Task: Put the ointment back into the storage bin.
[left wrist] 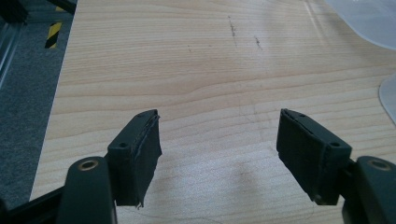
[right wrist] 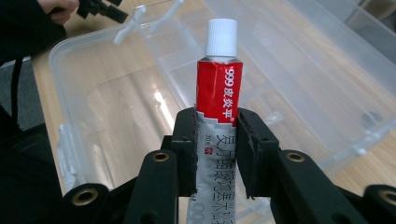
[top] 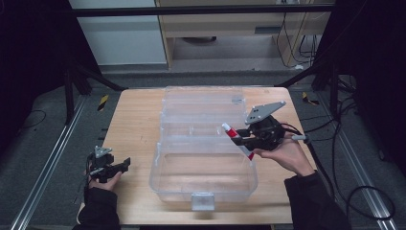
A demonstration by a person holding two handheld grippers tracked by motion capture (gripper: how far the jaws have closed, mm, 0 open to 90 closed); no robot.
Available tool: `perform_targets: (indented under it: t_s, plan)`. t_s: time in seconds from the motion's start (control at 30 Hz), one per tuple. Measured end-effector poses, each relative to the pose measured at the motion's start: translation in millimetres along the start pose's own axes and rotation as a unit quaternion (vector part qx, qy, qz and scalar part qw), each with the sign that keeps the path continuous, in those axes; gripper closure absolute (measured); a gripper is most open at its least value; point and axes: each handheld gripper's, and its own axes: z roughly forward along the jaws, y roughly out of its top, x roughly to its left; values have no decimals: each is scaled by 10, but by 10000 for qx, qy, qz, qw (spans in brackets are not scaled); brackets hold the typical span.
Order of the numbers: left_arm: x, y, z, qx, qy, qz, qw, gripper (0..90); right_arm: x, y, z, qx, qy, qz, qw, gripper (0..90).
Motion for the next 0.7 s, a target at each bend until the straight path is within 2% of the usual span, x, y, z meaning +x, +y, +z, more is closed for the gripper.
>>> perform_targets:
  t_s: [0.1, 0.13, 0.23, 0.3, 0.37, 0.4, 0.57, 0.7]
  plan:
    - [1, 0, 1, 0, -2, 0, 10000, 301, -6, 19, 56, 59, 113, -25, 9999, 701]
    - [2, 0, 2, 0, -3, 0, 10000, 301, -2, 32, 110, 167, 160, -115, 9997, 701]
    - [2, -1, 3, 8, -5, 4, 10000, 301, 5, 42, 164, 241, 236, -203, 9992, 701]
    - [2, 0, 3, 5, -8, 9, 10000, 301, 30, 50, 247, 374, 399, -367, 9978, 701]
    - [1, -1, 4, 9, -4, 11, 10000, 301, 37, 49, 278, 414, 468, -403, 9972, 701]
    - [1, -1, 4, 10, -5, 10, 10000, 301, 55, 45, 338, 518, 565, -437, 9961, 701]
    - [2, -1, 3, 9, -9, 11, 10000, 301, 75, 20, 452, 727, 660, -613, 9933, 702]
    - [2, -1, 3, 10, -12, 12, 10000, 301, 99, -7, 560, 944, 816, -827, 9887, 701]
